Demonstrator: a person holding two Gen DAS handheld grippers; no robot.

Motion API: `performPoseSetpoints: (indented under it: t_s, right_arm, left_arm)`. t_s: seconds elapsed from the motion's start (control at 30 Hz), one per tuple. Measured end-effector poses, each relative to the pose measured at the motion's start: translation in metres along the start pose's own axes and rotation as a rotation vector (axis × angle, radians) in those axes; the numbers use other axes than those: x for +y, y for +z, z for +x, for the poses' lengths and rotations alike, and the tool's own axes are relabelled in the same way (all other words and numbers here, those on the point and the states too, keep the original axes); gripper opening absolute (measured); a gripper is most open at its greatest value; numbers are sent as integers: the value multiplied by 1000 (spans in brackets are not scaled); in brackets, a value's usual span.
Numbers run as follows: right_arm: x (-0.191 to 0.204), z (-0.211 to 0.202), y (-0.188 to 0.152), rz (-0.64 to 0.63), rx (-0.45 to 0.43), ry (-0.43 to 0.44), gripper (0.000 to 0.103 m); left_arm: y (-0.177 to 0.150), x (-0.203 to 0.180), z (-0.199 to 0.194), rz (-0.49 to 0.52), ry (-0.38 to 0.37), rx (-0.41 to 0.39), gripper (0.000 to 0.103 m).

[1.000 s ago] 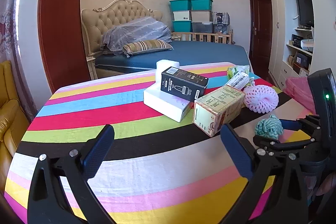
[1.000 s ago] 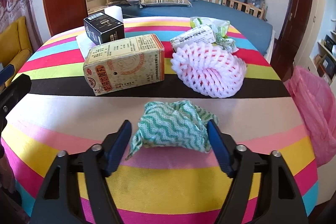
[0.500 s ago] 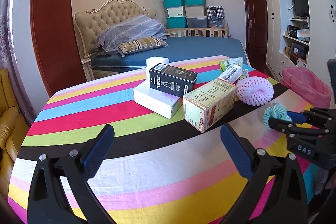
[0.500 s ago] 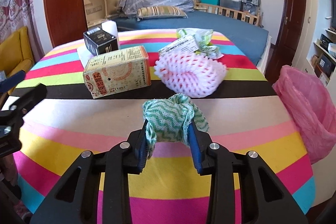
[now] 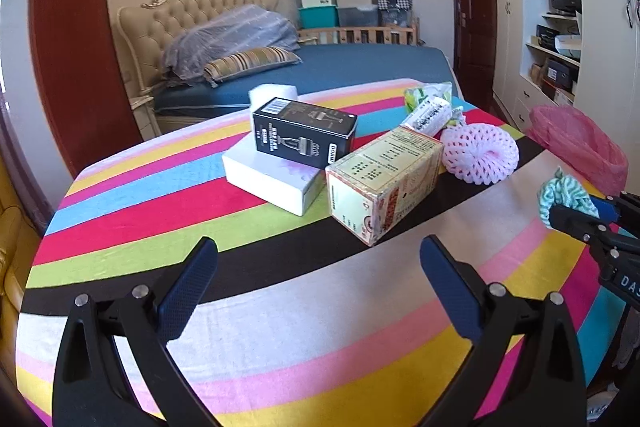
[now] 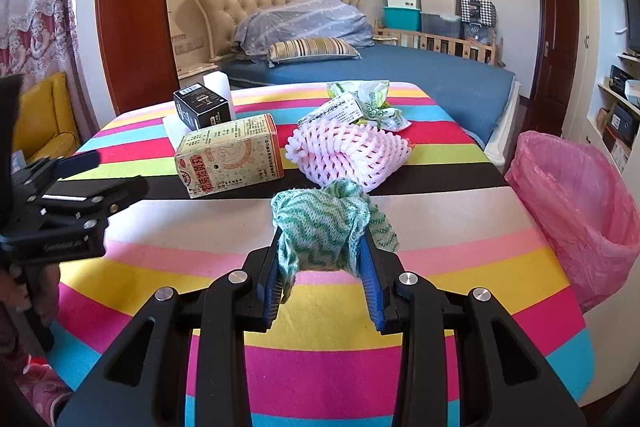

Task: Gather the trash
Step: 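Grasp the green zigzag cloth with the right gripper, then grasp the beige paper box with the left gripper while the right gripper holds the cloth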

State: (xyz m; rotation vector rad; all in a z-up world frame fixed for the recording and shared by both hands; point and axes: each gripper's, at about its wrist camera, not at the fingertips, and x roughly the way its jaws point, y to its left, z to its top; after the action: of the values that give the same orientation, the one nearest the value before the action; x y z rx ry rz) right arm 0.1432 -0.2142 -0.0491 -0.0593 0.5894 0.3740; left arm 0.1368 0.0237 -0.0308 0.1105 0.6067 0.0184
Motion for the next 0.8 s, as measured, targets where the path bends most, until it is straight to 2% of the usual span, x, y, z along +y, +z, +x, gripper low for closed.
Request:
performPoseSetpoints:
  t_s: [0.1, 0.27, 0.47, 0.6, 0.63, 0.67, 0.8]
  right_arm:
    - [-5, 1, -4, 18, -1, 13, 34]
    - [-13, 1, -9, 45, -3, 24, 34]
    - [-20, -2, -10, 64, -10, 27, 34]
    - [-20, -5, -10, 62, -16, 27, 34]
    - [-19, -5, -10, 60, -16, 28, 34]
    - [-19, -5, -10, 56, -17, 27, 34]
    - [-18, -6, -11, 54, -19, 21, 34]
  left_arm:
    - [6, -1, 15, 17, -58, 30, 98]
    - [16, -3, 51, 2, -132, 127, 98]
    - [37, -16, 67, 32, -137, 101, 98]
    - [45, -25, 80, 67, -159, 114, 97]
    - [46, -27, 81, 72, -173, 116, 94]
    - [46, -29, 81, 73, -201, 117, 87]
    - [40, -36, 62, 69, -333, 113, 84]
